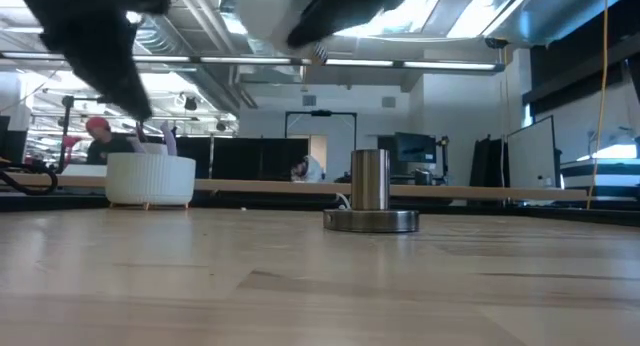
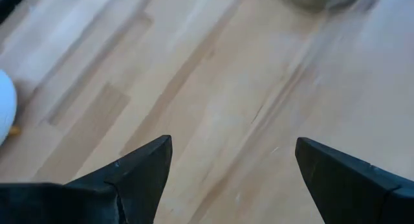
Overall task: Screw lightbulb
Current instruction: Insert the lightbulb into the lamp socket
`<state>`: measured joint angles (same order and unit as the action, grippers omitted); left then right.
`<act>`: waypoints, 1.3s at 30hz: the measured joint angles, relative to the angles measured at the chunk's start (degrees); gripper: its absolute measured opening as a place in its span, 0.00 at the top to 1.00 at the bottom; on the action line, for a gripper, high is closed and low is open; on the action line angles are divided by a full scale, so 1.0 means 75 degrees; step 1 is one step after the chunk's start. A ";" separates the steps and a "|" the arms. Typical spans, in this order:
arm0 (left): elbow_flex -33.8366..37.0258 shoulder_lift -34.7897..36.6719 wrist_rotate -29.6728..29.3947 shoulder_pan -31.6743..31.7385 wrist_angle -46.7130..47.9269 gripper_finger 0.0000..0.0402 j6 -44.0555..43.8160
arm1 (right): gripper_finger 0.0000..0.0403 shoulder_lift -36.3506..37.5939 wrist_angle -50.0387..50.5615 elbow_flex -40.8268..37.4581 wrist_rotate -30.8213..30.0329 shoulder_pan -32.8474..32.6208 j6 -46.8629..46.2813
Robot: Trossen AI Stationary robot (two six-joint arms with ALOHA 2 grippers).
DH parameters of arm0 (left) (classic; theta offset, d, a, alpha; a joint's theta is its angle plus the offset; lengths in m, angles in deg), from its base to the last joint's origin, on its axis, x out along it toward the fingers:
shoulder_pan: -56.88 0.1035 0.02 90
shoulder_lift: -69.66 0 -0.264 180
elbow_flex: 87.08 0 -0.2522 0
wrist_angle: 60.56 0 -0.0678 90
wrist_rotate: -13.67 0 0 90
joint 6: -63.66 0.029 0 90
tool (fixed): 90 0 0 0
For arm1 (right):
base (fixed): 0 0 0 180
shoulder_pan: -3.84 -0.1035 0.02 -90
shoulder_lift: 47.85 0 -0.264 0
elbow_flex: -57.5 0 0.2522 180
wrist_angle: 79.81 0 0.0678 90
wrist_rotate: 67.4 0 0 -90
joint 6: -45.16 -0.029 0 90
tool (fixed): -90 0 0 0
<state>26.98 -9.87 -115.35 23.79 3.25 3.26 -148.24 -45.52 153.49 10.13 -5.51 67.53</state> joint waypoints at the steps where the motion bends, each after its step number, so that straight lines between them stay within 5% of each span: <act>1: 0.0000 0.0120 -0.0158 -0.0094 -0.0070 0.21 -0.0038 | 0.60 0.0250 0.0053 -0.0135 0.0003 0.0000 -0.0093; 12: 0.0000 0.0589 -0.1087 -0.0278 -0.2289 0.21 0.1746 | 0.60 0.2764 -0.1539 -0.2808 0.0331 -0.0008 -0.1662; 23: 0.0000 0.0607 -0.1029 -0.0118 -0.5999 0.21 0.5245 | 0.59 0.2880 -0.3214 -0.3895 0.0661 -0.0009 -0.2396; 39: -0.0183 0.0638 -0.1300 0.0224 -0.6006 0.21 0.5110 | 0.60 0.2872 -0.3359 -0.3895 0.0810 -0.0009 -0.2553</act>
<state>25.60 -5.08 -125.10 25.46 -41.79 41.58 -126.70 -70.71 124.28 16.20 -5.57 48.38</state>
